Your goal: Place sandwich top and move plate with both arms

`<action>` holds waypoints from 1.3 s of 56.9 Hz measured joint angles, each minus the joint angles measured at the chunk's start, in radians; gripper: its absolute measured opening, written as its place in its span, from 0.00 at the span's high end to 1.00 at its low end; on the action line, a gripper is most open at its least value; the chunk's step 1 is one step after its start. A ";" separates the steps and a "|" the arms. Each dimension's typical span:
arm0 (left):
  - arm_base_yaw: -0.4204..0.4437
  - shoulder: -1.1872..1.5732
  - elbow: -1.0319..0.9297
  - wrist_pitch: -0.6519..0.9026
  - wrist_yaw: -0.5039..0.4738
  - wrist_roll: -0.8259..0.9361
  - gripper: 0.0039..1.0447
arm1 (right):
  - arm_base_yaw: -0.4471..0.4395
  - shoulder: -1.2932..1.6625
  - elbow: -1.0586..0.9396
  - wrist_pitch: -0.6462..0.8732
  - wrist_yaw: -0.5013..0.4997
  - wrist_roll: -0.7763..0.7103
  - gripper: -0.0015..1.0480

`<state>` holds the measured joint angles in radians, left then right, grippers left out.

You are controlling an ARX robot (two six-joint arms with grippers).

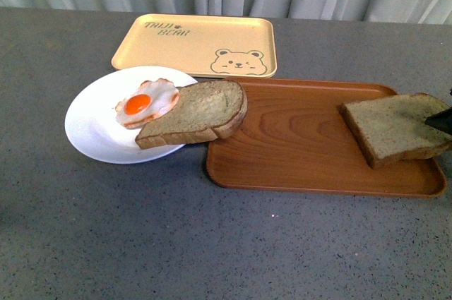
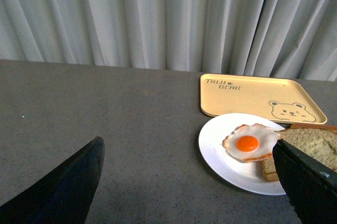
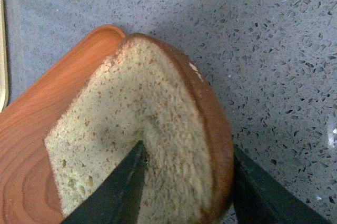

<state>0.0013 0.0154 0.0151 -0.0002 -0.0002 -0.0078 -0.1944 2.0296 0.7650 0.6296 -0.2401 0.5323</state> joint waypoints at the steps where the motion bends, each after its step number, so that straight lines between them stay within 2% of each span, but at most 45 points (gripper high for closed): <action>1: 0.000 0.000 0.000 0.000 0.000 0.000 0.08 | 0.000 -0.003 -0.002 0.000 0.000 0.003 0.70; 10: 0.000 0.000 0.000 0.000 0.000 0.000 0.08 | 0.001 -0.076 -0.029 -0.006 -0.024 0.030 0.91; 15: 0.000 0.000 0.000 0.000 0.000 0.000 0.08 | 0.015 -0.148 -0.036 -0.021 -0.029 0.052 0.97; 22: 0.000 0.000 0.000 0.000 0.000 0.000 0.08 | 0.100 -0.285 -0.027 -0.077 0.010 0.084 0.97; 30: 0.000 0.000 0.000 0.000 0.000 0.000 0.08 | 0.329 -0.353 0.093 -0.110 0.096 0.153 0.97; 37: 0.000 0.000 0.000 0.000 0.000 0.000 0.08 | 0.532 -0.235 0.252 -0.110 0.167 0.202 0.97; 39: 0.000 0.000 0.000 0.000 0.000 0.000 0.08 | 0.567 -0.196 0.287 -0.105 0.182 0.212 0.97; 48: 0.000 0.000 0.000 0.000 0.000 0.000 0.08 | 0.691 -0.016 0.430 -0.117 0.245 0.255 0.97; 54: 0.000 0.000 0.000 0.000 0.000 0.000 0.08 | 0.758 0.065 0.453 -0.129 0.306 0.284 0.97; 63: 0.000 0.000 0.000 0.000 0.000 0.000 0.08 | 0.789 0.077 0.424 -0.142 0.342 0.288 0.97; 66: 0.000 0.000 0.000 0.000 0.000 0.000 0.08 | 0.791 0.077 0.409 -0.145 0.349 0.283 0.92; 74: 0.000 0.000 0.000 0.000 0.000 0.000 0.08 | 0.789 0.072 0.364 -0.158 0.356 0.264 0.69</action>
<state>0.0013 0.0154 0.0151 -0.0002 -0.0002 -0.0078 0.5949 2.1014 1.1290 0.4717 0.1154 0.7959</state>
